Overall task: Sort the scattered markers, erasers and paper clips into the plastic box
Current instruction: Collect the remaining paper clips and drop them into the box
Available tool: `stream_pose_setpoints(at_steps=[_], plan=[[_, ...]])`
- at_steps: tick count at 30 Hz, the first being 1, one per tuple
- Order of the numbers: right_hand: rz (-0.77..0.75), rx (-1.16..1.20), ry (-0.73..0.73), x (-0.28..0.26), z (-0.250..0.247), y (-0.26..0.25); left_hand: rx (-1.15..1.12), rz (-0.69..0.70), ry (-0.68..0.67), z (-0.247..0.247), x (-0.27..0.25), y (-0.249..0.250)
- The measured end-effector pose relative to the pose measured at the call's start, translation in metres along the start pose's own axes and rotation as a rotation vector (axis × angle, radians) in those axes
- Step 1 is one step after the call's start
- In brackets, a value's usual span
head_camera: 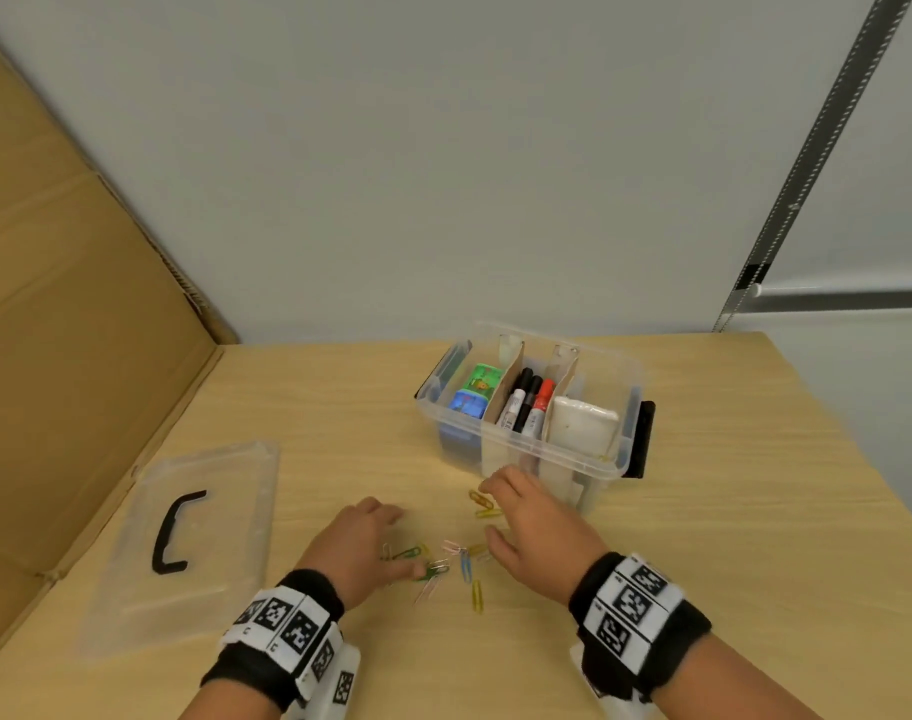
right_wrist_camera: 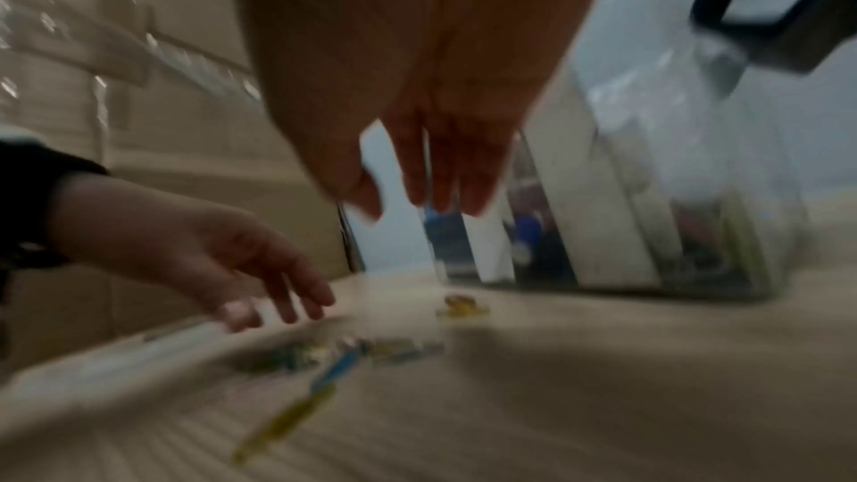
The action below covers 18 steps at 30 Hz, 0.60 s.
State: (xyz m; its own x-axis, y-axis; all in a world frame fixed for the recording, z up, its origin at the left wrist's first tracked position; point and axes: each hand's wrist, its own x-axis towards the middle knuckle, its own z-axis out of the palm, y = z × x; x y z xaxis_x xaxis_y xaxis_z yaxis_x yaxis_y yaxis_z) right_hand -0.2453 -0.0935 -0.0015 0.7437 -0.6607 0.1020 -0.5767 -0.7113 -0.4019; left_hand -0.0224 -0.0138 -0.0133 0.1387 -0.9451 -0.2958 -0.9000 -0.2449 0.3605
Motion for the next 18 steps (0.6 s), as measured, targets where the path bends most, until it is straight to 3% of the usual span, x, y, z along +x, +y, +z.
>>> stream_pose_setpoints(at_steps=[3,6,18], plan=[[0.179,0.045,-0.282,0.016,0.021,0.006,0.016,-0.022,-0.055,0.015,-0.007,-0.002],[0.216,-0.018,-0.426,0.019,0.039,0.001,0.014,0.011,-0.031,0.025,-0.008,0.003],[0.136,-0.091,-0.250,0.004,0.056,-0.013,-0.060,0.154,0.072,0.029,0.005,0.008]])
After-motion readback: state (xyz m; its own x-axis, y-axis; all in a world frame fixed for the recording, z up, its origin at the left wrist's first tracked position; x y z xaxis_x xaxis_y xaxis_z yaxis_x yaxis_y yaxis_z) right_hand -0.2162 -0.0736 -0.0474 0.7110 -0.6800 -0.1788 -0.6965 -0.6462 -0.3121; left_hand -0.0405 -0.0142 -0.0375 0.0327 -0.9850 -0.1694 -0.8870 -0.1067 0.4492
